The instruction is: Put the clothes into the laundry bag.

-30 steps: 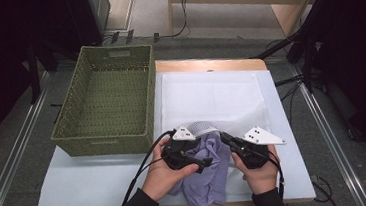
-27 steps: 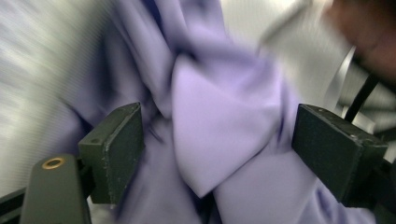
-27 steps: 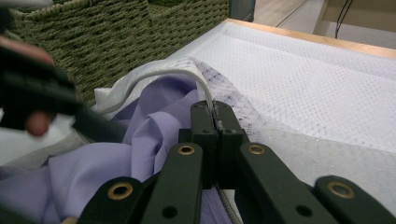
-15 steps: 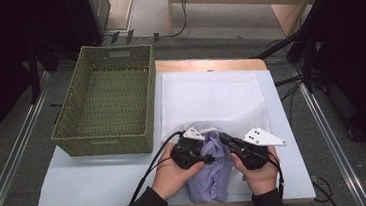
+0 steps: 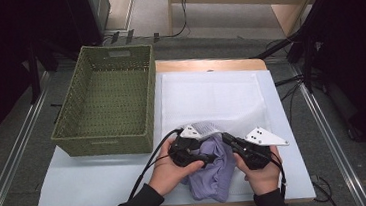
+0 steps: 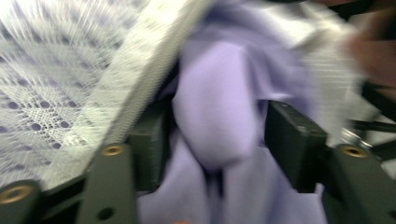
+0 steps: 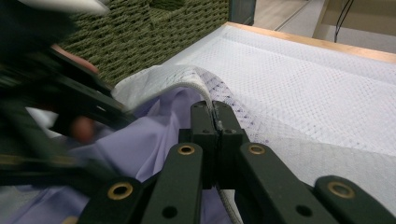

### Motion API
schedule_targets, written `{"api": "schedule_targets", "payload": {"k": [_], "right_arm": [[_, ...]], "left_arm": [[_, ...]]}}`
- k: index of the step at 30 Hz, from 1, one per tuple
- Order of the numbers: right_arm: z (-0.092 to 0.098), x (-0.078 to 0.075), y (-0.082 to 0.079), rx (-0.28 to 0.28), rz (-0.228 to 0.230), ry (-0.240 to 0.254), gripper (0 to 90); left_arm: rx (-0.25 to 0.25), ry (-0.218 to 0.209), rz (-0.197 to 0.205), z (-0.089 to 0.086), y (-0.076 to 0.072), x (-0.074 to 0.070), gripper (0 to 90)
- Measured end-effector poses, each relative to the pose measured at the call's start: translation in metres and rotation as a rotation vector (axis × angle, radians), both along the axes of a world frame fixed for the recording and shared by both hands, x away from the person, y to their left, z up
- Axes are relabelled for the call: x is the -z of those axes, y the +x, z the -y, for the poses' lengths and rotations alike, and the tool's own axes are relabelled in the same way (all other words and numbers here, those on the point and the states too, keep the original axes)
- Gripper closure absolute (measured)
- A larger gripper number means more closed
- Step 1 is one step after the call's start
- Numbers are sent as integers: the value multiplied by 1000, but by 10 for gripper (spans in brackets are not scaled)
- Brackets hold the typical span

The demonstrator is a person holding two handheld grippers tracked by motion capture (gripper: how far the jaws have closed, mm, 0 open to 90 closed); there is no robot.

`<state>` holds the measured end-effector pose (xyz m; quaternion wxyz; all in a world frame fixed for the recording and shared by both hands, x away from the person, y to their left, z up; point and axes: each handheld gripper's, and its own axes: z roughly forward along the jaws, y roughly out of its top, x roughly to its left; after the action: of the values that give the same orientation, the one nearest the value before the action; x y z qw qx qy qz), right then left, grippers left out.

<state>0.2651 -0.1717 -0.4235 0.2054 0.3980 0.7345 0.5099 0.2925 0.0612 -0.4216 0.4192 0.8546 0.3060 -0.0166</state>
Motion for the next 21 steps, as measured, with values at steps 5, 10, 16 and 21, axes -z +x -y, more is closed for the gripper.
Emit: {"api": "schedule_targets", "payload": {"k": [5, 10, 16, 21], "right_arm": [[1, 0, 0, 3, -3, 0, 900], [-1, 1, 1, 0, -11, -4, 900], [-4, 3, 2, -11, -22, -7, 900], [-8, 0, 0, -19, -9, 6, 900]], "left_arm": [[-20, -26, -31, -34, -15, -6, 306], [-9, 133, -70, -36, -24, 22, 351], [1, 145, -67, -18, -21, 21, 859], [10, 64, 12, 3, -12, 0, 882]]}}
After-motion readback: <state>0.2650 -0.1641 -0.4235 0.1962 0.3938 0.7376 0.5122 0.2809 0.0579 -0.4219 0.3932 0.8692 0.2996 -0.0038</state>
